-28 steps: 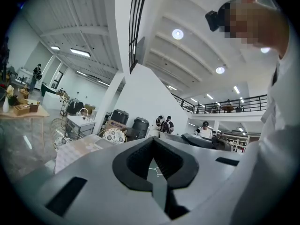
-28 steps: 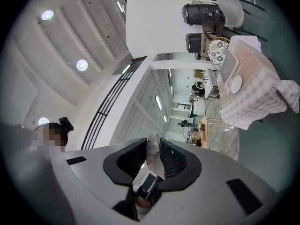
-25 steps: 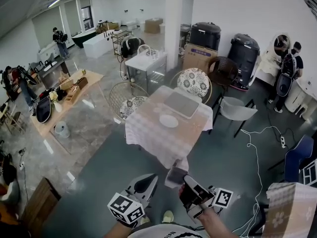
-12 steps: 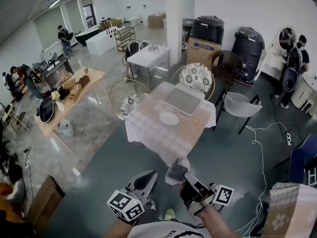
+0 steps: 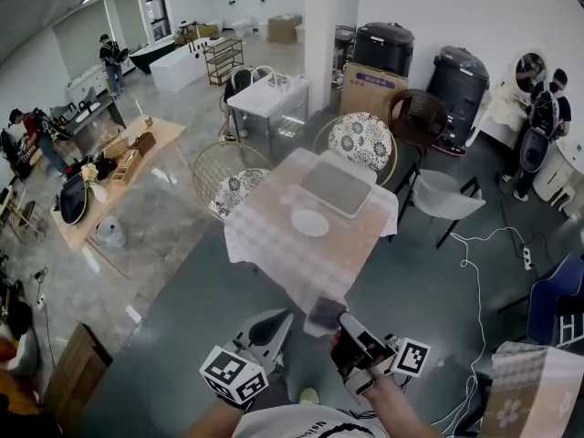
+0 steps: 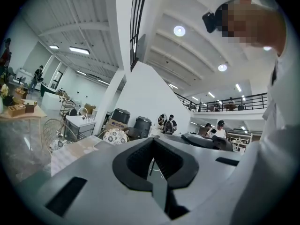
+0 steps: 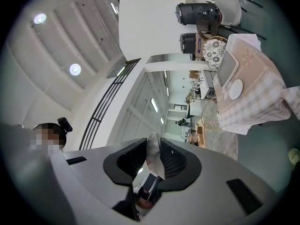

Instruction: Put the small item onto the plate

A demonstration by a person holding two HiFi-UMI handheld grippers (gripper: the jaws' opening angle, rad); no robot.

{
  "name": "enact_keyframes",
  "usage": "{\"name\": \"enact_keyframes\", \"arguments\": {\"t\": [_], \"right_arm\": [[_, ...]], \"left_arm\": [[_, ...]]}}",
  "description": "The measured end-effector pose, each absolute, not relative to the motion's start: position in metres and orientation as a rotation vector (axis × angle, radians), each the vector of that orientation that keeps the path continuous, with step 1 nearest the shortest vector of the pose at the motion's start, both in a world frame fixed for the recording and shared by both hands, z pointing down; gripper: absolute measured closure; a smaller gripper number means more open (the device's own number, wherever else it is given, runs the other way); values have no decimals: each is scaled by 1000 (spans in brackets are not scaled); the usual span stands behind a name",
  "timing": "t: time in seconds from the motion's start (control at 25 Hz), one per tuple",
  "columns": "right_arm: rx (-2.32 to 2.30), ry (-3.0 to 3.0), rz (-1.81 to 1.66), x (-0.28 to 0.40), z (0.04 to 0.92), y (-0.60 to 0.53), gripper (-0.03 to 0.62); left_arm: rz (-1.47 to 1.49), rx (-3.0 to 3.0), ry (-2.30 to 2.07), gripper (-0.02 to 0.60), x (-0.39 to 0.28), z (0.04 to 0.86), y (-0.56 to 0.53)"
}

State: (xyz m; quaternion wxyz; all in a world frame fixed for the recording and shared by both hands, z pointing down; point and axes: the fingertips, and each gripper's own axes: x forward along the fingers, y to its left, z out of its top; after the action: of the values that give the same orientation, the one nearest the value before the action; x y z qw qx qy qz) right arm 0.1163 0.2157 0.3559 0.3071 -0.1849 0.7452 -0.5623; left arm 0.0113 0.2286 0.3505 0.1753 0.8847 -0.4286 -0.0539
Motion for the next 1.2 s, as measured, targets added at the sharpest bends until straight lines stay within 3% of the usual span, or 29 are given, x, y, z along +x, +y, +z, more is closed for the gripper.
{"name": "enact_keyframes", "arguments": {"t": [0.6,1.2], "right_arm": [[-650,1927,-1463,47,381,68,500],[-792,1848,-1499,55,436,-29,500]], "left_arm": [[-61,2614,-1044,577,-46,381,69],[-25,2623,-911,577,-36,433,-36]]}}
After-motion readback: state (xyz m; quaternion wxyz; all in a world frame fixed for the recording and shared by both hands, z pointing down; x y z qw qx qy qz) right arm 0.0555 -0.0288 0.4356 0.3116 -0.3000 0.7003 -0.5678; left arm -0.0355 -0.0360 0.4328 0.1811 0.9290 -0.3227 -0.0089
